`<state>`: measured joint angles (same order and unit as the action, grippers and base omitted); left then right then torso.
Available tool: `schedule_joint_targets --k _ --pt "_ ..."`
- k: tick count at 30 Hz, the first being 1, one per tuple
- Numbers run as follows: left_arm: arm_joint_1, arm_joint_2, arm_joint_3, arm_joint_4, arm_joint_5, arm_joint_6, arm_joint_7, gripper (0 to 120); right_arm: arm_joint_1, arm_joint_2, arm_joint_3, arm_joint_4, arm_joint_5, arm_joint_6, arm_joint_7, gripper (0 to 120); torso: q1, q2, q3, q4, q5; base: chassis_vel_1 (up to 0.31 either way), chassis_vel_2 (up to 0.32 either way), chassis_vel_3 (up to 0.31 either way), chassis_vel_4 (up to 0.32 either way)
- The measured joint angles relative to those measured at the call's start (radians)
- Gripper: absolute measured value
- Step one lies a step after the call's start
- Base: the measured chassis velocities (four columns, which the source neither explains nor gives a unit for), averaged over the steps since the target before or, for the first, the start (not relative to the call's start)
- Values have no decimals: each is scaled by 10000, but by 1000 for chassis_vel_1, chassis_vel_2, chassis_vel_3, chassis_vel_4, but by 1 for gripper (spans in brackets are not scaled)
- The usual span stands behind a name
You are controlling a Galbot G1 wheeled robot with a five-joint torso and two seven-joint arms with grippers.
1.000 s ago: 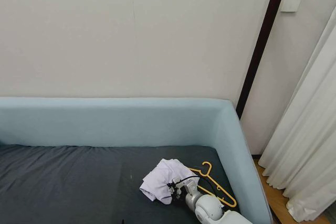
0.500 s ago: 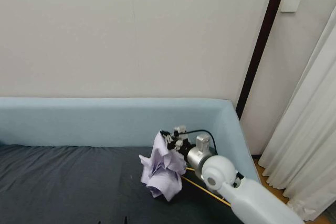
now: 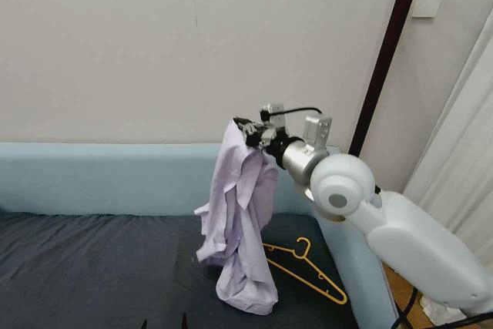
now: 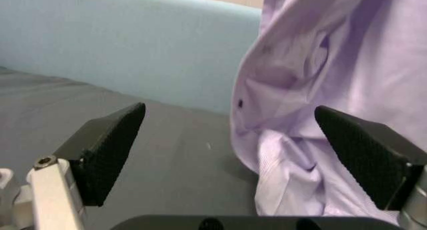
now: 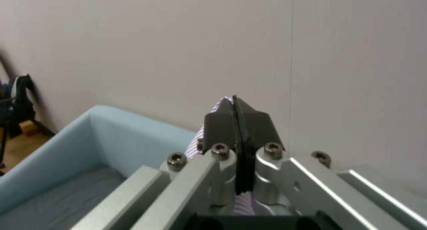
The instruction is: Pick up the clothes from the sofa and hang them on the clothes hanger.
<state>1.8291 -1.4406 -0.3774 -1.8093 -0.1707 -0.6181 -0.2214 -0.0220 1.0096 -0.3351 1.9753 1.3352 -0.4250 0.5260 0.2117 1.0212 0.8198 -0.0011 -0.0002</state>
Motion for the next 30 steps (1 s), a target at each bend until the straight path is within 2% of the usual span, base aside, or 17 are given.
schedule_joint_targets --k 9,10,14,22,24,25,26,27,28,29,30 --pt "30 92 -65 10 -52 -275 -33 100 2478 684 -633 -768 1104 122 1380 0 0 0 0 -3 1 0 0 0 0" --pt "30 92 -65 10 -52 -275 -33 100 2478 684 -633 -768 1104 122 1380 0 0 0 0 -3 1 0 0 0 0" --pt "51 181 -82 68 -114 -377 -16 100 3295 1474 -795 -1412 1416 533 2490 0 0 0 -1 3 -3 0 0 0 0" --pt "21 186 -115 131 -216 -398 13 100 3735 1859 -897 -1517 1649 892 3638 0 0 -1 0 2 -3 0 0 0 0" --pt "-2 157 -114 207 -229 -398 19 100 3530 1605 -795 -1172 1816 909 3813 0 1 0 -2 5 -5 0 0 0 0" --pt "-19 137 -109 280 -230 -397 31 100 3173 1238 -674 -751 1955 910 3875 0 0 0 -2 4 -3 0 0 0 0" --pt "-37 81 -72 433 -215 -384 59 100 1459 -200 -110 319 2062 893 3688 0 0 0 -1 -2 4 0 0 0 0" --pt "-57 32 -63 524 -201 -366 73 100 -146 -1252 292 854 1902 889 3421 0 0 0 -1 -8 11 0 0 0 0" --pt "-83 -12 -59 615 -191 -333 78 100 -1733 -1910 692 1220 1650 871 3208 0 1 -1 0 -10 13 0 0 0 0" --pt "-108 -43 -44 684 -174 -315 82 100 -2706 -2143 1010 1376 1398 837 3015 0 1 -1 0 -12 14 0 0 0 0" --pt "-108 -43 -44 684 -174 -315 82 100 -2706 -2143 1010 1376 1398 837 3015 0 1 -1 0 -12 14 0 0 0 0"
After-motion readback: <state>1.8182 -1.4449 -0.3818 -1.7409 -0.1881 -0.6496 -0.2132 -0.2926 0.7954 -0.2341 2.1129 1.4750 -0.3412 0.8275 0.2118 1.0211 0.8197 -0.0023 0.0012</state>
